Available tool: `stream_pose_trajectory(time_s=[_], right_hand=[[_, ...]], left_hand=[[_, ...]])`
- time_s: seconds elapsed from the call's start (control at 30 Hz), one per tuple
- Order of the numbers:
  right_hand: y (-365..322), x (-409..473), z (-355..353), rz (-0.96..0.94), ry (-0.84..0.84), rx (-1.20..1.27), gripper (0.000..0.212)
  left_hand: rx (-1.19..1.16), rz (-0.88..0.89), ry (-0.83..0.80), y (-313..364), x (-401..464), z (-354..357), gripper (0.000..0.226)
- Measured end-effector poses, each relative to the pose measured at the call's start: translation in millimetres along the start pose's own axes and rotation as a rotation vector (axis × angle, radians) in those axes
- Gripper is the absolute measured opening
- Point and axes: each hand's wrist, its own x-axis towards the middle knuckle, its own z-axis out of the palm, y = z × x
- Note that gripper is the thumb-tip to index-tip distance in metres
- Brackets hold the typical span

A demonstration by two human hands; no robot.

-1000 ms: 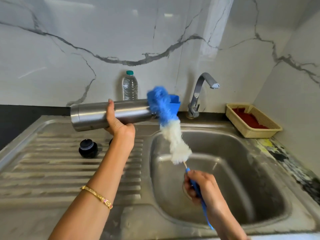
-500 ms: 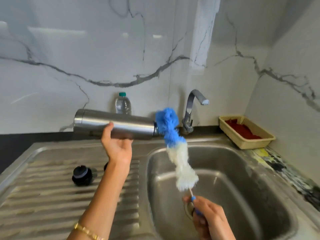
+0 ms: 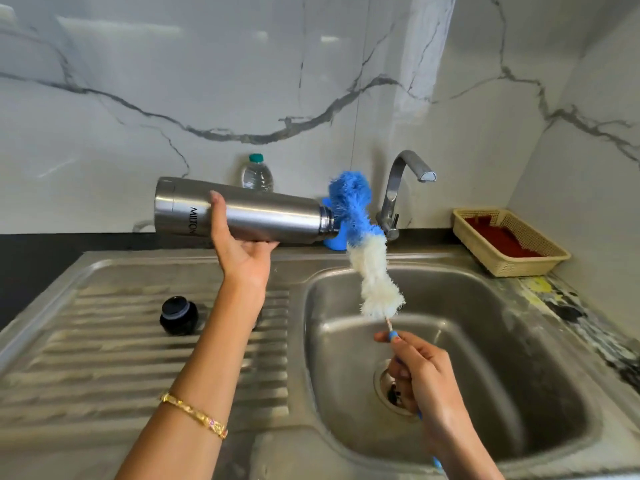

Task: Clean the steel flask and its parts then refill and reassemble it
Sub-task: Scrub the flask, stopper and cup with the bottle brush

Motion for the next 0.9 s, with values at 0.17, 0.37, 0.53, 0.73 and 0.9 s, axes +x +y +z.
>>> stream_pose_trajectory(time_s=[0.17,0.37,0.53,0.73,0.9], right_hand=[[12,-24,13,-0.043,-0.032,0.04,0.025],[-7,-1,5,-0.191,0.012,-0.086,0.026],[8,-10,8,-0.203,0.023,-0.135,0.024],[13,-3,22,-0.26,0.034,-0.157,0.027],[11,1,19,-0.271,0.036,-0.141,0.024]], left_hand=[[-0.01,-0.007,-0.131,5,2,-3,0.063],[-0.061,0.037,-0.014,5,15,19,0.036],[-0.131,0.046,0.08,1,13,3,0.058],[-0.136,0.021,0.089,-3,14,12,0.054],[-0.108,0.002,0.121,1,12,18,0.092]])
